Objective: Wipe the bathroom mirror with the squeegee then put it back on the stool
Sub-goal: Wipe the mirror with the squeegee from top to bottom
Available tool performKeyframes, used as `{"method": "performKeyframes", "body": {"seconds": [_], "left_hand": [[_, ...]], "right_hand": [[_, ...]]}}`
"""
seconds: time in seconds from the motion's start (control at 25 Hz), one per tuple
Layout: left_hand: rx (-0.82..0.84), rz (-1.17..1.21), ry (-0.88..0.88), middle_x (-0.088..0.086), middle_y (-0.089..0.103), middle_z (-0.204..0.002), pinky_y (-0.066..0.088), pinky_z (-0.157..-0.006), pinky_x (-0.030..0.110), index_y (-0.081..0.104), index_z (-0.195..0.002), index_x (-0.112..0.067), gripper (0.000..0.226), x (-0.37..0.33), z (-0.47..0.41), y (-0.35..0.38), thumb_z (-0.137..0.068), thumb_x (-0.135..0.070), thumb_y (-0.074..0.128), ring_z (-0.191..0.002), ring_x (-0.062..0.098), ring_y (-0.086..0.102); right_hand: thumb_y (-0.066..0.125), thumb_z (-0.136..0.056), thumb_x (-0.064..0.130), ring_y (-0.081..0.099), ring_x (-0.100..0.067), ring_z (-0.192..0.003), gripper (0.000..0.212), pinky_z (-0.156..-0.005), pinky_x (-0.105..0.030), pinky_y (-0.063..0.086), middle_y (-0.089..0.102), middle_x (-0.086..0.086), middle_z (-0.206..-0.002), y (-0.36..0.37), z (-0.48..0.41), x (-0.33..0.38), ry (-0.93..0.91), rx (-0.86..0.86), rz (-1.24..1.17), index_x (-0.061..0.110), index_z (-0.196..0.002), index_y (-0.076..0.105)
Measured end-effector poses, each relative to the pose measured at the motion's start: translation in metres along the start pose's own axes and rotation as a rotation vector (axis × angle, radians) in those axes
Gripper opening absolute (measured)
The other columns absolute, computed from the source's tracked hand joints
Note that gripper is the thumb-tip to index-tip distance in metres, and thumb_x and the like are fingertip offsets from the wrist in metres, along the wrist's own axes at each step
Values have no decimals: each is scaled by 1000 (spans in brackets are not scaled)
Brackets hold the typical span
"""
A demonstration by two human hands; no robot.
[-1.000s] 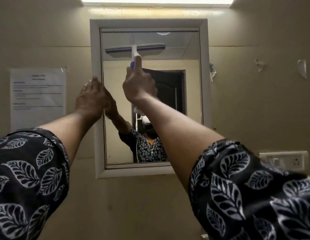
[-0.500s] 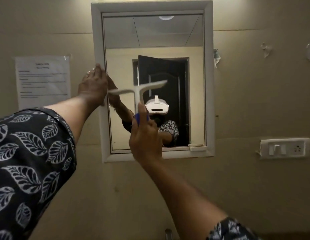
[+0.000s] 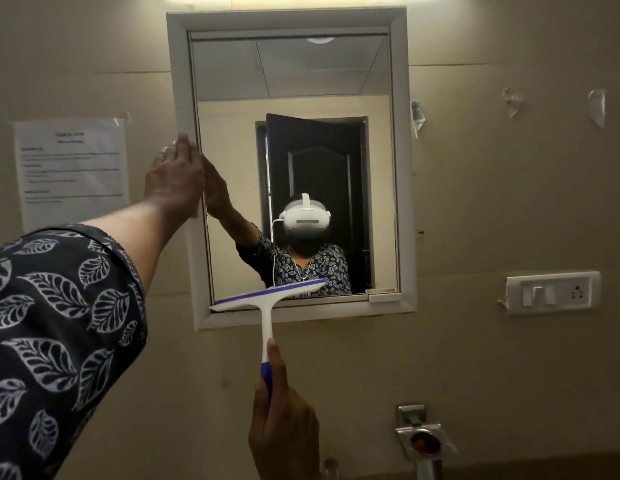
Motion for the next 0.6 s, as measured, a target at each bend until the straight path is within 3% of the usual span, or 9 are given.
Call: {"method": "performKeyframes", "body": {"seconds": [0.08,0.12,0.24,0.32,0.44,0.6], "left_hand": [[-14,2,-3,24,6,-157,15,-119,42,4,-149,5,114,1,-2,0,-67,-8,82,-145,38,14],[-18,1,1,24,7,-156,16,-119,42,5,-149,5,115,1,-3,1,-65,-8,83,-145,38,15],[-31,7,9,24,10,-156,19,-119,42,9,-149,5,114,0,-3,2,-64,-8,84,-144,38,18],[-43,8,0,24,10,-156,19,-119,42,9,-149,4,113,1,-4,2,-64,-7,83,-144,37,17],[-50,16,-17,22,7,-157,17,-119,42,6,-150,3,111,1,-4,4,-67,-4,80,-145,36,14],[-70,55,-22,21,6,-158,17,-119,41,4,-150,0,112,2,-7,7,-68,-3,79,-146,35,13]], "right_hand": [[32,-95,46,47,-3,-46,54,-46,-12,44,54,9,-60,-23,-22,21,-31,-56,-124,49,-140,3],[27,-95,45,46,-4,-45,51,-44,-12,43,49,11,-60,-38,-44,37,-74,-107,-167,48,-140,2],[31,-99,32,43,-1,-43,48,-43,-13,39,40,13,-55,-85,-142,90,-203,-234,-175,25,-145,17],[35,-99,25,51,-6,-48,44,-46,-23,46,50,5,-58,-107,-208,117,-207,-267,-185,16,-141,25],[38,-99,23,62,-22,-61,43,-58,-38,56,63,-10,-73,-117,-273,143,-176,-272,-195,16,-140,28],[38,-98,25,59,-18,-60,44,-55,-32,50,50,1,-64,-97,-291,151,-186,-216,-129,21,-139,25]]}}
Point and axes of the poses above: each hand's wrist, its own z-axis away from the middle knuckle, its own y-axis out of the palm, x = y × z, the point moved 9 cm from there along -z, towards the middle knuckle
